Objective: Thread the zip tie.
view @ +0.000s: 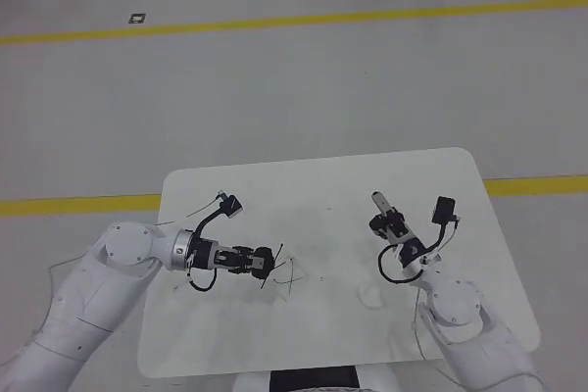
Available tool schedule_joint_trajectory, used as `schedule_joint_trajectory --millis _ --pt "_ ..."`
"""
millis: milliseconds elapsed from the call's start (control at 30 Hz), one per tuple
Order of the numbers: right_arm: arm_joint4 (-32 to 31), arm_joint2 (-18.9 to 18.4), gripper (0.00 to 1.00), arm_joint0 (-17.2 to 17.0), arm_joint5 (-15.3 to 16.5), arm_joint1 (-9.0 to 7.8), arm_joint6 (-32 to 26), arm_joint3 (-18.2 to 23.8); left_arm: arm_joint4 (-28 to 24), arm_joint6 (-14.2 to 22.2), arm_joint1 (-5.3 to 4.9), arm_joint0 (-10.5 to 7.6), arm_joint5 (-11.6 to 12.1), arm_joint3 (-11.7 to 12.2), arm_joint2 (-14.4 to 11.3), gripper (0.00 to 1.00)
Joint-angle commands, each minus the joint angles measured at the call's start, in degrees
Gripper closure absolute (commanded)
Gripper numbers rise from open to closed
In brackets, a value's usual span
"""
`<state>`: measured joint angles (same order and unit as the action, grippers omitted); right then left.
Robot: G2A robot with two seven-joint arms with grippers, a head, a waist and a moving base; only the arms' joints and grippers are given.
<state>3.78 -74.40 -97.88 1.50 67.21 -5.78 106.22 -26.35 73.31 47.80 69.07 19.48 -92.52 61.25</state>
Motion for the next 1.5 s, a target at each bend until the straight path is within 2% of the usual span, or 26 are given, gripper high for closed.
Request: schedule_joint_trajectory --millis 0,400,533,667,967,1467 --pt "0.05 -0.14 0.00 -0.06 0.01 -0.01 0.03 0.01 0.00 0.00 0.00 0.00 0.00 0.00 0.00 1.00" --pt "0.33 0.01 0.00 -0.02 0.04 0.01 -0.38 -0.06 0.00 0.00 0.00 0.00 0.00 0.00 0.00 1.00" --pt "2.59 0.88 0.00 2.33 1.09 -0.13 -9.61 -1.15 0.00 0.00 0.00 0.00 0.00 0.00 0.00 1.00" --pt "4.83 2.52 0.00 6.15 3.06 -0.17 -19.29 -3.84 0.00 0.00 0.00 0.00 0.00 0.00 0.00 1.00" --pt "11.26 9.14 0.00 16.49 7.25 0.74 -35.35 -12.93 0.00 0.00 0.00 0.00 0.00 0.00 0.00 1.00" --pt "11.26 9.14 0.00 16.49 7.25 0.74 -35.35 -12.93 0.00 0.00 0.00 0.00 0.00 0.00 0.00 1.00"
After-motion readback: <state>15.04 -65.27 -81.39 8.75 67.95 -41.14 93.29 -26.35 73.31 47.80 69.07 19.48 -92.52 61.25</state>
